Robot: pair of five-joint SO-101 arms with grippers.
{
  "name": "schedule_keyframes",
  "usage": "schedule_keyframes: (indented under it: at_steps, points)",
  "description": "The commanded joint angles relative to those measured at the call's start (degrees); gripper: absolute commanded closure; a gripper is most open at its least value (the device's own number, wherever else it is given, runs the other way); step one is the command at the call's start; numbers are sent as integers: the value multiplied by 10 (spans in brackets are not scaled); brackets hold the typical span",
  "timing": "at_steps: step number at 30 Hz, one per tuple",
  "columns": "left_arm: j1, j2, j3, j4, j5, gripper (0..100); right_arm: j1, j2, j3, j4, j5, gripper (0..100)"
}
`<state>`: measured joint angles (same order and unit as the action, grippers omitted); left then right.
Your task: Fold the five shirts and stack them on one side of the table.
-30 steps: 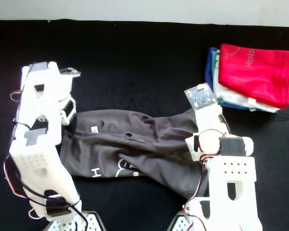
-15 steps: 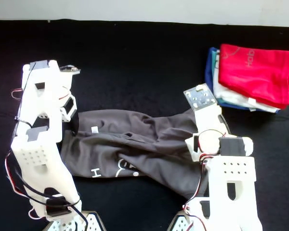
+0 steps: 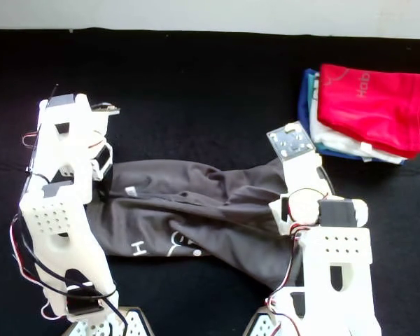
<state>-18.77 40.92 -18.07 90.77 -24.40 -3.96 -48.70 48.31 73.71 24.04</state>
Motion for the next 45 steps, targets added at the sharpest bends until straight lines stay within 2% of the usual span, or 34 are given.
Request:
schedule_keyframes:
  at_steps: [1, 10, 14, 18, 23, 26, 29, 32, 35, 40, 45]
  points:
    - [10, 0, -12, -4, 4, 991, 4, -5, -1, 0, 6, 993]
    - [10, -117, -12, 50, 4, 991, 4, -5, -9, 4, 3, 993]
    - [8, -201, -16, 91, 4, 991, 5, -4, -86, 31, 3, 993]
    - [3, -298, -27, 101, 4, 991, 5, 27, -221, 85, 3, 993]
    - [0, -407, -18, 103, 4, 991, 7, 190, -453, 216, -24, 993]
    - [-13, -436, 29, 102, -17, 991, 3, 289, -618, 258, -33, 993]
    - [-70, -440, 15, 99, -71, 991, -10, 382, -780, 275, -34, 993]
    - [-131, -437, -47, 75, -93, 991, -12, 461, -880, 275, -78, 993]
    - [-149, -438, -93, 68, -93, 991, -31, 509, -930, 275, -105, 993]
    - [-135, -437, -99, 77, -89, 991, -73, 517, -949, 275, -105, 993]
    - [-108, -437, 29, 93, -92, 991, -87, 521, -919, 275, -103, 993]
